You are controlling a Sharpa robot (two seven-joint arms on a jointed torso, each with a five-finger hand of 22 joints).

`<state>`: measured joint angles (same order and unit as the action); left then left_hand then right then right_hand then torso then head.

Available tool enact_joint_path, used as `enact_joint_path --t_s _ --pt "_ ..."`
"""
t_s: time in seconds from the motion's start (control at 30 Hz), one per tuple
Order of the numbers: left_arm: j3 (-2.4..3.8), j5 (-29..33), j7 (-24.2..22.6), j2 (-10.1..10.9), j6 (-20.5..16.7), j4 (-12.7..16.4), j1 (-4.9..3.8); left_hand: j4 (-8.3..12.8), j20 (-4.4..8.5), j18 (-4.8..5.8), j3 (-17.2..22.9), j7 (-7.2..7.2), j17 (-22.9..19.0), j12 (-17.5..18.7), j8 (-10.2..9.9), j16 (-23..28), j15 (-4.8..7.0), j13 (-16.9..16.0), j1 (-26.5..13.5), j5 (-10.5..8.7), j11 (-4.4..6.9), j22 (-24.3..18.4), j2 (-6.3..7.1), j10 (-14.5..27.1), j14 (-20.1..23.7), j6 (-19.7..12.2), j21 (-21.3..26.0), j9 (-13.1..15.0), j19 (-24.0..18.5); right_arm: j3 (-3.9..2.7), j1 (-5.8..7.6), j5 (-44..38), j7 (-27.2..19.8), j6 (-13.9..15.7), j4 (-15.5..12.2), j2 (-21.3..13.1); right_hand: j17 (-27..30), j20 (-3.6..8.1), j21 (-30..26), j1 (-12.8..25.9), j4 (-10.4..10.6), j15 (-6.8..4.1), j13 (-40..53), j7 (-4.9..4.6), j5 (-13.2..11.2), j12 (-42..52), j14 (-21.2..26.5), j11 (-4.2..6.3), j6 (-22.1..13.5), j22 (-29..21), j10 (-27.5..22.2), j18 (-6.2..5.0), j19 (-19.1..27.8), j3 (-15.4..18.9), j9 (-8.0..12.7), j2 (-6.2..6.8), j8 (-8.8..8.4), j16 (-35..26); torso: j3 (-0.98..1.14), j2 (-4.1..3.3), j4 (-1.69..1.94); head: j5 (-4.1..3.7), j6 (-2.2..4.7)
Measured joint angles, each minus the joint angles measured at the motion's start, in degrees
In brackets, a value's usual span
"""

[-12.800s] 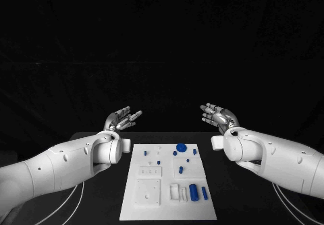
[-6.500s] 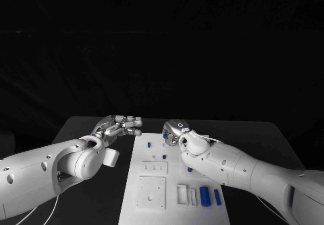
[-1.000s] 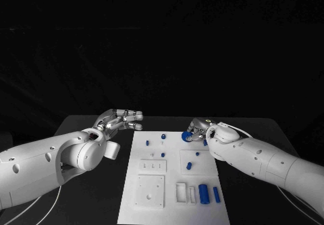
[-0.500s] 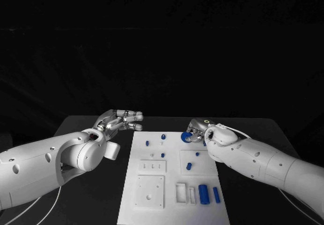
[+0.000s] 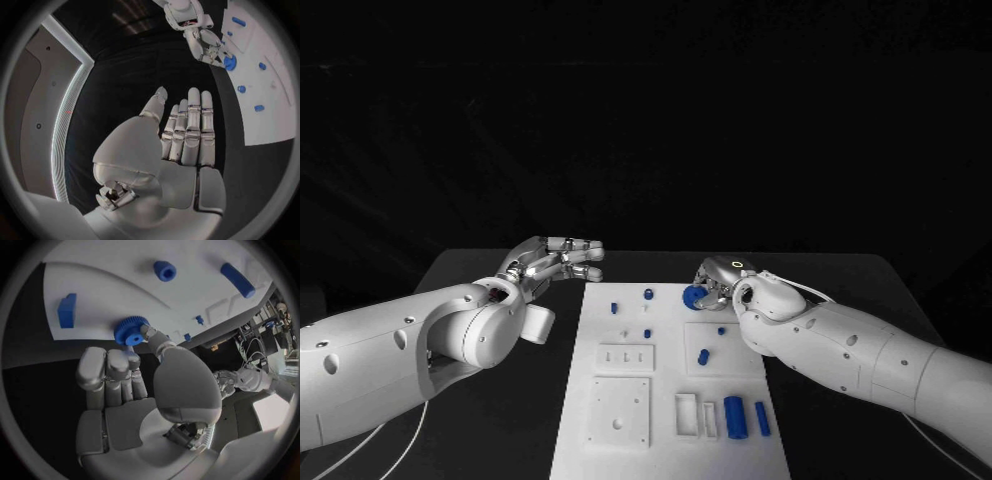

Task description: Assemble the parts on the task board

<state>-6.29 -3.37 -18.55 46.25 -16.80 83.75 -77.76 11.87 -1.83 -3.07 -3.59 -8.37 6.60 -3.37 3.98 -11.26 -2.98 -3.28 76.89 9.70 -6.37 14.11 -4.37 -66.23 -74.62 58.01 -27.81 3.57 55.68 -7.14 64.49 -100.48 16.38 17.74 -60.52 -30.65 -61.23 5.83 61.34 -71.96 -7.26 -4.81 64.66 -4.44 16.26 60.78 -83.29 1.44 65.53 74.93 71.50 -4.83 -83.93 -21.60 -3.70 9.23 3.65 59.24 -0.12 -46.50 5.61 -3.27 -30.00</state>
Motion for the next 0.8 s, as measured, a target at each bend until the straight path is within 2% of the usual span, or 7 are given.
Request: enact_joint_path --t_s 0.17,0.2,0.4,0.6,0.8 --pt "0.00 0.0 0.0 0.1 0.0 0.1 0.00 0.0 0.00 0.00 0.0 0.00 0.0 0.0 0.0 0.0 0.00 0.0 0.0 0.00 0.00 0.0 0.00 0.0 0.0 0.0 0.0 0.0 0.0 -0.54 -0.08 -1.3 1.0 1.6 -4.3 -0.8 0.0 0.00 0.4 0.2 0.4 0.00 0.2 0.00 0.0 0.0 0.0 0.00 0.4 0.0 0.2 0.02 0.0 -0.4 0.0 0.47 0.01 0.0 -0.01 0.00 -0.02 0.08 0.16" --pt "0.00 0.0 0.0 0.1 0.0 0.2 0.00 0.0 0.00 0.00 0.0 0.00 0.0 0.0 0.0 0.0 0.00 0.0 0.0 0.00 0.00 0.0 0.00 0.0 0.0 0.0 0.0 0.0 0.0 -0.61 -0.05 -1.5 1.2 1.9 -5.1 -0.9 0.0 0.00 0.5 0.2 0.5 0.00 0.3 0.00 0.0 0.0 0.0 0.00 0.4 0.0 0.2 0.58 0.0 -0.7 0.0 0.47 0.02 0.1 -0.01 0.00 -0.03 0.09 0.18" --pt "0.00 0.0 0.0 0.2 0.0 0.3 0.00 0.0 0.00 0.00 0.0 0.00 0.0 0.0 0.0 0.0 0.00 0.0 0.0 0.00 0.00 -0.1 0.00 0.0 0.0 0.0 -0.3 0.0 0.0 -0.77 0.00 -3.1 2.1 3.6 -9.1 -0.4 0.1 0.00 0.7 0.2 0.5 0.00 0.3 -0.05 0.0 0.0 0.0 -0.01 0.5 0.0 0.2 0.62 0.0 -1.0 0.0 0.53 0.01 0.2 -0.07 0.00 0.02 0.12 0.36" --pt "0.00 0.0 0.0 0.2 0.0 0.4 0.00 0.0 0.00 0.00 0.0 0.00 0.0 0.0 0.0 0.0 0.00 0.0 0.0 0.00 0.00 -0.1 0.00 0.0 0.0 0.0 -0.4 0.0 0.0 -0.80 -0.01 -4.5 2.8 4.7 -10.8 0.7 0.2 0.00 0.7 0.2 0.8 0.00 0.4 -0.06 -0.3 0.0 0.0 -0.02 0.5 0.0 0.2 0.60 0.0 -1.3 0.0 0.53 0.01 0.2 -0.12 -0.01 0.15 0.21 0.37" --pt "0.00 0.0 0.1 0.1 0.0 0.4 -0.01 0.0 0.00 0.00 0.0 0.00 0.0 0.0 0.0 0.0 0.00 0.0 0.0 0.00 0.00 -0.1 0.00 0.0 0.0 0.0 -0.4 0.0 0.0 -0.66 0.00 -5.6 3.4 5.6 -10.8 2.3 0.3 0.00 0.7 0.2 1.0 0.01 0.3 -0.05 -0.6 0.0 0.0 -0.11 0.5 0.0 0.3 0.57 0.0 -1.5 0.0 0.54 -0.07 0.2 -0.19 -0.01 0.23 0.35 0.37"
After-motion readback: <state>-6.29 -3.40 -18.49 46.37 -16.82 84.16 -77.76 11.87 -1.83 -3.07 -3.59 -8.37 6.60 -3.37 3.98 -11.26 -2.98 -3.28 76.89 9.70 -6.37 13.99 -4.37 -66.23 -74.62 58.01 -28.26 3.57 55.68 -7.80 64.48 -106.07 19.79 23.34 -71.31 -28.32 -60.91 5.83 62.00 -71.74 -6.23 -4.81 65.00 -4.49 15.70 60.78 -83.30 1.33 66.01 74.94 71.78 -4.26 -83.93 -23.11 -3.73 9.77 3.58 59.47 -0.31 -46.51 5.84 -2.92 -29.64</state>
